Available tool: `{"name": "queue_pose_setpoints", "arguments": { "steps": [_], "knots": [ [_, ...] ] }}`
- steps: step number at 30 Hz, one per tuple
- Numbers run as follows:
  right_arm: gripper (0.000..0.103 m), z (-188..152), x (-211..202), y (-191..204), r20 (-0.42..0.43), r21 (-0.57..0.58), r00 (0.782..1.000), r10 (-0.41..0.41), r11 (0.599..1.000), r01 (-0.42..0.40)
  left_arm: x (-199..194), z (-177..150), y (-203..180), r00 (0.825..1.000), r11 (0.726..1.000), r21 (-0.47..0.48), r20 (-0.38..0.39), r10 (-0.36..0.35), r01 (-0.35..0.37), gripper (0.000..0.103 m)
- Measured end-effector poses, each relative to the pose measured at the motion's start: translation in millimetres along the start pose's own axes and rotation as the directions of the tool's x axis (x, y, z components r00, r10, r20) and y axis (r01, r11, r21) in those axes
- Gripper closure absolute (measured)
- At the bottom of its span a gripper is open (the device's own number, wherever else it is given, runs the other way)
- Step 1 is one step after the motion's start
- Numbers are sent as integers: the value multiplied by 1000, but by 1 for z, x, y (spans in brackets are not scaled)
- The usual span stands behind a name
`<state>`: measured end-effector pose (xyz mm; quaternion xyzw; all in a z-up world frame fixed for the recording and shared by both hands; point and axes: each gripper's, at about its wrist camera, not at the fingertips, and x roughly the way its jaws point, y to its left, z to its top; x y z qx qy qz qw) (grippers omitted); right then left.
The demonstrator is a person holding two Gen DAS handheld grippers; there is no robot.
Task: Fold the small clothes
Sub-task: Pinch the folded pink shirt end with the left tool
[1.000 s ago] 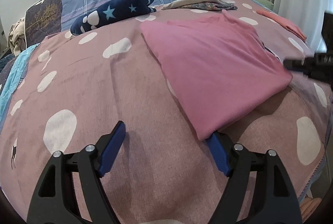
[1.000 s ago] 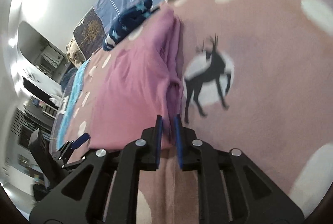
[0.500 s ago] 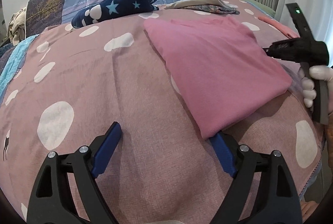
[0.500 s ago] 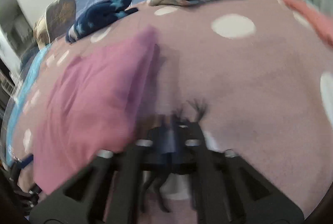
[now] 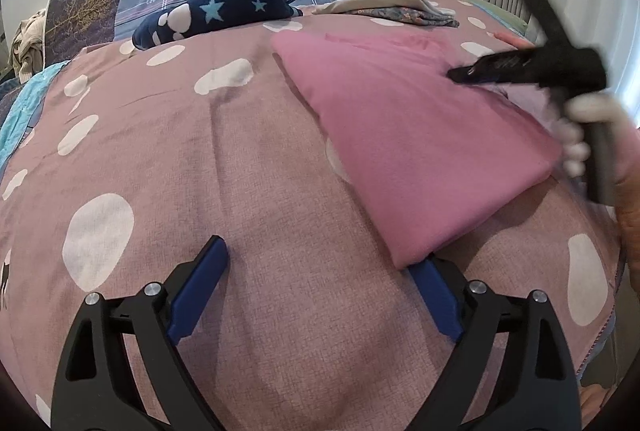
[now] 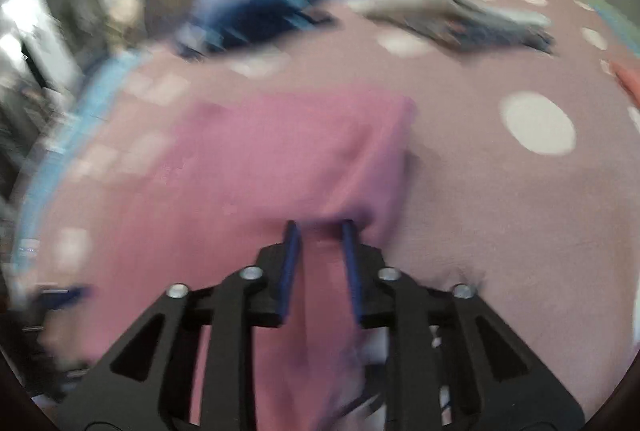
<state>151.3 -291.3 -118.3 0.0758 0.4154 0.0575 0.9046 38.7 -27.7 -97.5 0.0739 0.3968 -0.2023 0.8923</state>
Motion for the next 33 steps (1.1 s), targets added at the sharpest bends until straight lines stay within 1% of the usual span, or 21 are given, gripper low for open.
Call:
{"name": "queue_pose_setpoints", "arguments": {
  "steps": [1,2,3,4,5,7,9,11,13,15,16,18,20,21,22,23,24,26,28,30,33],
  "knots": [
    [75,1,-1,-4,0,33,999,33,999,-33,-1,-1,0,1000,1000,0,-1,-2,2,12],
    [76,2,-6,-5,1,47,999,39,998,-39,-1,-1,1,1000,1000,-1,-1,-5,5,12],
    [76,2,-13,-3,5,43,1000,22,999,-22,-3,-2,2,1000,1000,-2,-1,-11,11,12],
    [76,4,-22,1,17,29,1000,4,1000,-4,-5,-2,3,1000,1000,-6,1,-18,18,16],
    [76,3,-28,2,28,20,1000,9,1000,-10,-7,-2,3,1000,1000,-9,7,-27,27,20],
    [76,8,-42,8,49,0,997,58,998,-58,-17,-3,3,995,995,-2,11,-95,95,45],
    [76,13,-48,11,60,-32,996,67,997,-65,-30,-4,-3,988,988,9,12,-157,157,57],
    [75,23,-45,24,67,-84,996,58,995,-52,-49,-1,-9,973,974,30,42,-227,226,58],
    [74,27,-41,36,58,-123,997,60,991,-52,-73,8,-16,947,953,73,112,-301,294,58],
    [73,32,-30,49,38,-147,995,94,985,-88,-79,20,-21,929,941,91,154,-337,327,56],
    [72,35,-23,56,19,-153,992,128,980,-124,-75,26,-23,927,940,97,161,-338,326,55],
    [70,41,-8,66,-21,-148,984,179,973,-180,-50,37,-27,941,950,88,137,-310,301,55],
    [68,42,8,71,-60,-131,979,195,971,-201,-15,42,-25,949,951,33,62,-308,306,55],
    [68,42,17,74,-84,-126,978,189,972,-198,9,39,-21,951,951,-16,-3,-308,308,55],
    [68,40,32,77,-119,-143,982,145,977,-161,27,32,-16,947,947,-52,-37,-318,316,55],
    [69,38,40,80,-118,-173,988,97,978,-116,27,29,-15,943,942,-57,-6,-333,332,55],
    [69,38,42,83,-83,-217,995,63,973,-80,23,27,-14,942,940,-53,6,-337,337,55],
    [68,40,46,90,-61,-247,998,15,968,-30,19,25,-18,947,946,-34,6,-322,322,54],
    [67,43,46,93,-55,-237,998,-1,971,-12,19,23,-22,952,952,-11,6,-305,305,52],
    [66,43,39,91,-44,-233,999,10,972,-20,18,22,-26,954,954,6,3,-299,299,49],
    [64,43,22,71,-10,-184,1000,17,983,-19,17,22,-27,955,955,21,1,-296,296,45]
  ]
}}
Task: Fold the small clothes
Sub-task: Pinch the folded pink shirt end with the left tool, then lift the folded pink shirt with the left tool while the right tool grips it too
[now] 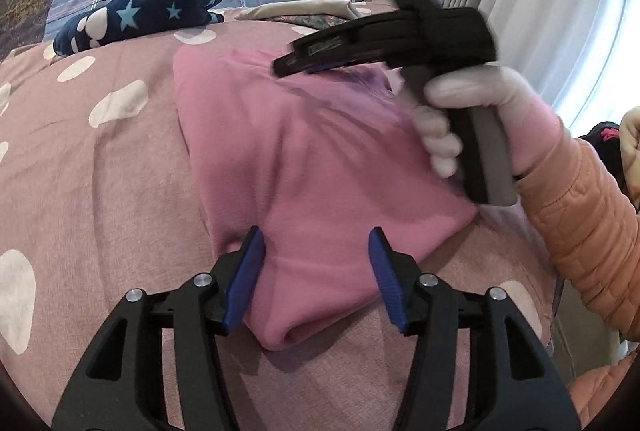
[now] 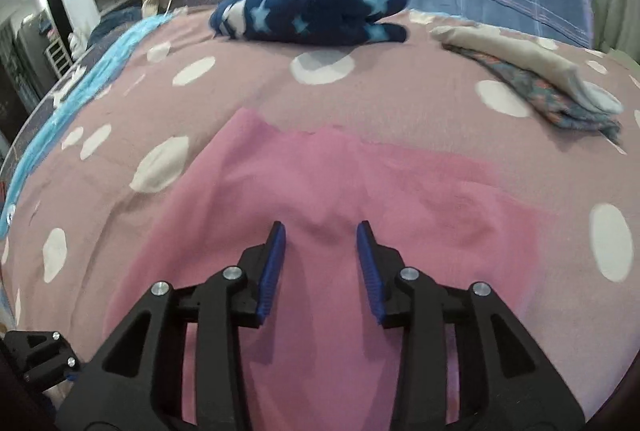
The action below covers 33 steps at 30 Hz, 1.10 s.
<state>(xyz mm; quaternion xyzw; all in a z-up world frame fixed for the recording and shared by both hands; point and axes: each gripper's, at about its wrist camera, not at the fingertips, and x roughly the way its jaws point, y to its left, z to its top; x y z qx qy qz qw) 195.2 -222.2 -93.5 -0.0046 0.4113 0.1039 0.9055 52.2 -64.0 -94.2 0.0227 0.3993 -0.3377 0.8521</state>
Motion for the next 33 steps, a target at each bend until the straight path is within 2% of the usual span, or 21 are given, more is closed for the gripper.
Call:
{"name": "queue_pose_setpoints", "arguments": {
  "steps": [4,9,11,14,17,18,19,21,23,27,31,33],
  "knots": [
    [56,-9,-37,-51,42,125,999,-10,992,5,-2,1,-3,1000,1000,20,-6,2,-2,40],
    [43,-32,-64,-92,29,199,997,-67,978,60,-1,3,-4,1000,999,38,-5,8,-7,36],
    [39,-44,-68,-105,12,247,999,-41,968,36,-2,5,-3,1000,999,34,1,-7,7,31],
    [39,-59,-69,-115,-7,297,1000,26,954,-23,-18,12,5,999,1000,-3,39,-28,29,27],
    [38,-62,-68,-115,-7,302,998,66,951,-61,-37,24,19,996,999,-46,91,-2,6,25],
    [38,-63,-69,-115,-7,300,997,81,951,-75,-38,28,24,995,998,-57,95,16,-11,15],
    [37,-61,-66,-113,-10,297,994,111,949,-103,-37,33,30,995,998,-67,99,24,-17,12],
    [36,-59,-61,-109,-20,294,987,158,945,-145,-27,43,48,997,995,-100,76,16,-8,12],
    [35,-57,-54,-108,-30,299,981,191,938,-174,-11,54,68,999,987,-160,38,-19,25,12],
    [32,-53,-42,-111,-37,313,968,248,923,-225,18,73,98,988,950,-273,17,-156,154,12],
    [29,-43,-31,-113,-40,309,953,301,911,-274,54,88,108,978,935,-300,-35,-207,187,12],
    [29,-39,-27,-113,-41,309,946,323,904,-295,67,94,110,973,933,-292,-30,-228,210,12]
  ]
}}
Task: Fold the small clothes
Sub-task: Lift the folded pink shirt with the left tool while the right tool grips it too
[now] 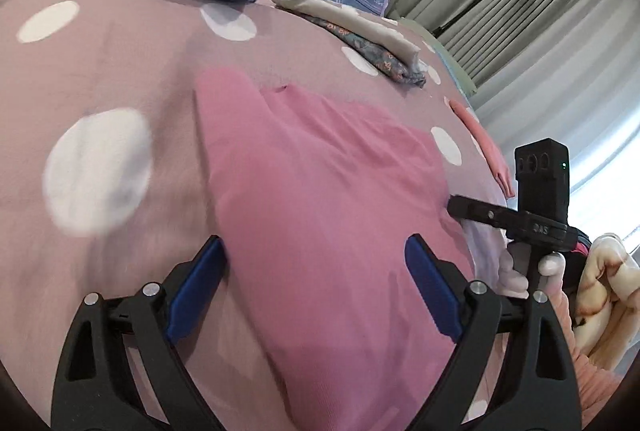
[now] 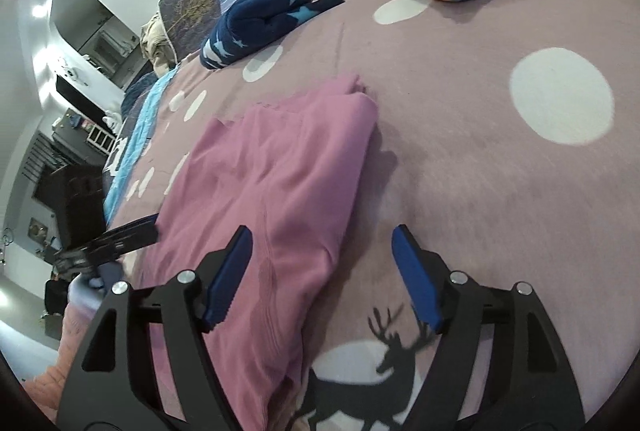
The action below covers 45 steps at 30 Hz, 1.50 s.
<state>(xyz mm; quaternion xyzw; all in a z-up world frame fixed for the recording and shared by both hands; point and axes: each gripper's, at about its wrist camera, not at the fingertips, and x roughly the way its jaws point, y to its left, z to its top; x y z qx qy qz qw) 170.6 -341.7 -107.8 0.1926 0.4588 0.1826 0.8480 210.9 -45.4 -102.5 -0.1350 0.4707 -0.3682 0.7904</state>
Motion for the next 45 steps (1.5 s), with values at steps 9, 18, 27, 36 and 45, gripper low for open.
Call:
{"name": "queue_pose_setpoints", "arguments": {
  "steps": [9,18,27,36,45],
  "knots": [
    [57,15,30,-1,-17,1,993,117,993,-117,21,17,-3,1000,994,109,-28,3,0,26],
    [85,14,3,31,83,-38,995,58,998,-55,-2,15,-26,995,979,184,73,71,-84,77],
    [85,-9,-99,108,312,-226,950,-16,970,91,-76,4,-119,959,902,375,256,120,-213,77],
    [85,9,-203,131,529,-245,843,-95,934,259,-100,39,-212,942,827,518,334,39,-218,78],
    [85,43,-260,110,632,-187,757,-166,915,357,-79,78,-276,929,756,614,368,-19,-228,78]
  ]
}}
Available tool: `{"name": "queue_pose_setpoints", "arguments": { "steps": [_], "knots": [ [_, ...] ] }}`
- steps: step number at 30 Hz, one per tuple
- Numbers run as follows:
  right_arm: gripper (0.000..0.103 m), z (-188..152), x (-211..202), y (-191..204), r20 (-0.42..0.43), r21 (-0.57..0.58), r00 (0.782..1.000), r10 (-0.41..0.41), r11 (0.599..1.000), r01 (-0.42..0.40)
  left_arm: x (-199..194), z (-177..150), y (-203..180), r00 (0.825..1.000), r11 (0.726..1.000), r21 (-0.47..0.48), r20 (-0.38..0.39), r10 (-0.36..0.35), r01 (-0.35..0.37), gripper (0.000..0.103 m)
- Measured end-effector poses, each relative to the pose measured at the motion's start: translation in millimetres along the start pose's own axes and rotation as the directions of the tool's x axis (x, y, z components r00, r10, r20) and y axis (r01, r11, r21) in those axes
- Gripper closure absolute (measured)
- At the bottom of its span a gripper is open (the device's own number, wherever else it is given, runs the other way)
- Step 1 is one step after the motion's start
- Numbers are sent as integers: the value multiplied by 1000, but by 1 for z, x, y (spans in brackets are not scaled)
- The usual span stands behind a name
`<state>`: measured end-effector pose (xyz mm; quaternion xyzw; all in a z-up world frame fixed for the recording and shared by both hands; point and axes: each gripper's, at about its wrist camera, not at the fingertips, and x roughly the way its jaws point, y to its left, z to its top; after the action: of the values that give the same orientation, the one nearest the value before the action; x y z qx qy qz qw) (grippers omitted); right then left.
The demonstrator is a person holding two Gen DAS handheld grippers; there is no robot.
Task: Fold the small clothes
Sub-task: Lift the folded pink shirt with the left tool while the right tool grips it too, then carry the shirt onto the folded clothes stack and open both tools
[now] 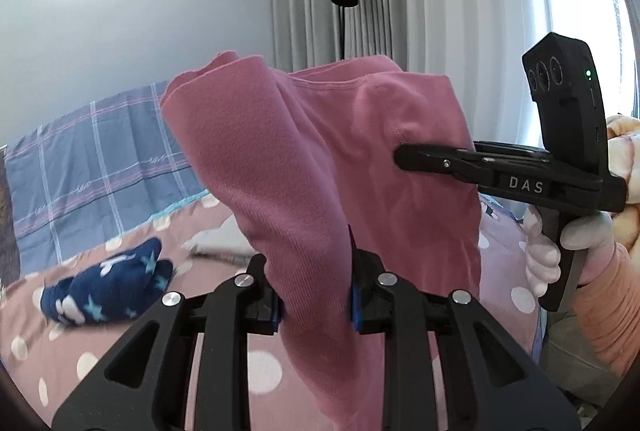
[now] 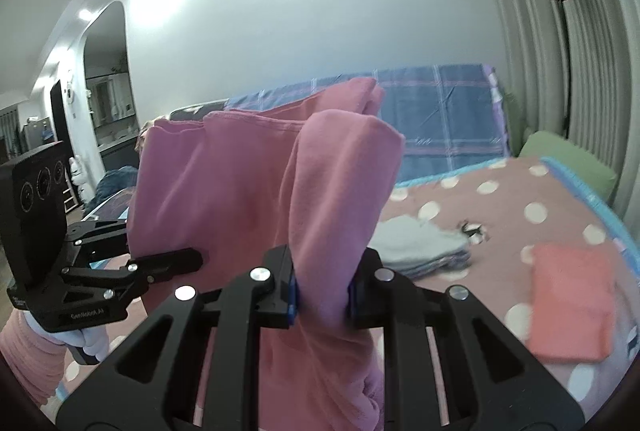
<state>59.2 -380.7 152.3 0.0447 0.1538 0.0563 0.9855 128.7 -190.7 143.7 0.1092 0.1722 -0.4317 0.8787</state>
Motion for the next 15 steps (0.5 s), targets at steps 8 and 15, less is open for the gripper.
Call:
{"name": "queue_pose_setpoints", "arguments": {
  "steps": [8,15],
  "knots": [
    [86,39,33,-38,10,10,997,-81,997,81,54,40,15,1000,1000,20,8,-4,4,78],
    [86,80,86,-70,13,12,988,-154,988,153,102,76,39,999,999,11,-10,30,-30,78]
  ]
}}
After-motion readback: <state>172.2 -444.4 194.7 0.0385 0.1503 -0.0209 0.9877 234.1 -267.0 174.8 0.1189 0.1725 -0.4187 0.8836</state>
